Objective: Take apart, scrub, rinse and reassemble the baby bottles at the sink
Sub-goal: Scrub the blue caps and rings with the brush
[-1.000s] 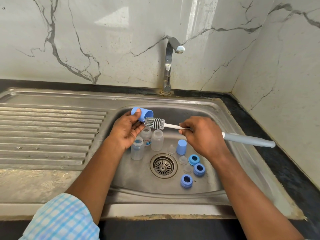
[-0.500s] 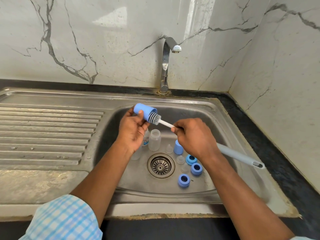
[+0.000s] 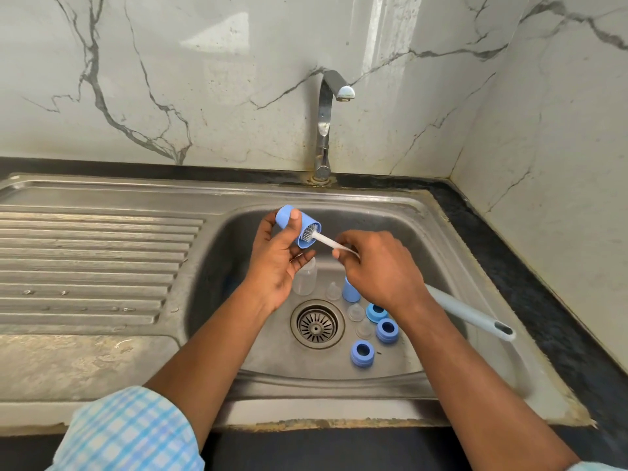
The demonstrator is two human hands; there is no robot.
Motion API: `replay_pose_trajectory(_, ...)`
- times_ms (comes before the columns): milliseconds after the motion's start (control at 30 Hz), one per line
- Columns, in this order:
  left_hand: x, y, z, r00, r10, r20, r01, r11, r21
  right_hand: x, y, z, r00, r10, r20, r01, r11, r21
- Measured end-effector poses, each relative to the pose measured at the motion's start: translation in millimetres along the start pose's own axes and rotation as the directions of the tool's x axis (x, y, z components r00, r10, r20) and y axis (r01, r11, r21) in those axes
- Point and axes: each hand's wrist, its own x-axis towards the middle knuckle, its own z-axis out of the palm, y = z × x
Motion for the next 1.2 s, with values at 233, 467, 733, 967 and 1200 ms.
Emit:
replay_pose_trajectory(233, 13.2, 17.8, -18.8, 0.989, -0.063, -0.134, 0.049, 0.993, -0.107, -2.0, 1.2, -6.1, 0.997, -0.037, 0.073, 0.039, 0.999, -0.027)
replay_pose_trajectory(467, -1.7, 3.7, 2.3, 0.991, -0.065, 0.117, 0.089, 0.973, -0.211, 0.6, 10.1, -7.5, 1.000, 0.014, 0.010, -0.013, 0.995, -0.101)
replay_pose_trajectory(733, 14.6, 17.4, -13.1, 0.999, 0.011, -0.048, -0.026, 0.947, -0.320, 1.3, 5.9, -6.1, 0.999, -0.043, 0.006, 0.044, 0.993, -0.105)
replay_pose_trajectory(967, -2.8, 7.8, 0.4, 0.992, -0.037, 0.119, 0.073, 0.946, -0.315, 0.6, 9.0, -7.0, 0.998, -0.046, -0.033, 0.044, 0.997, -0.069)
replay_pose_trajectory(1200, -12.3, -0.7, 10.5, 0.985, -0.003, 0.170, 0.008, 1.000, -0.028, 0.2, 3.3, -3.4, 0.993, -0.021, -0.113, 0.018, 1.000, -0.026)
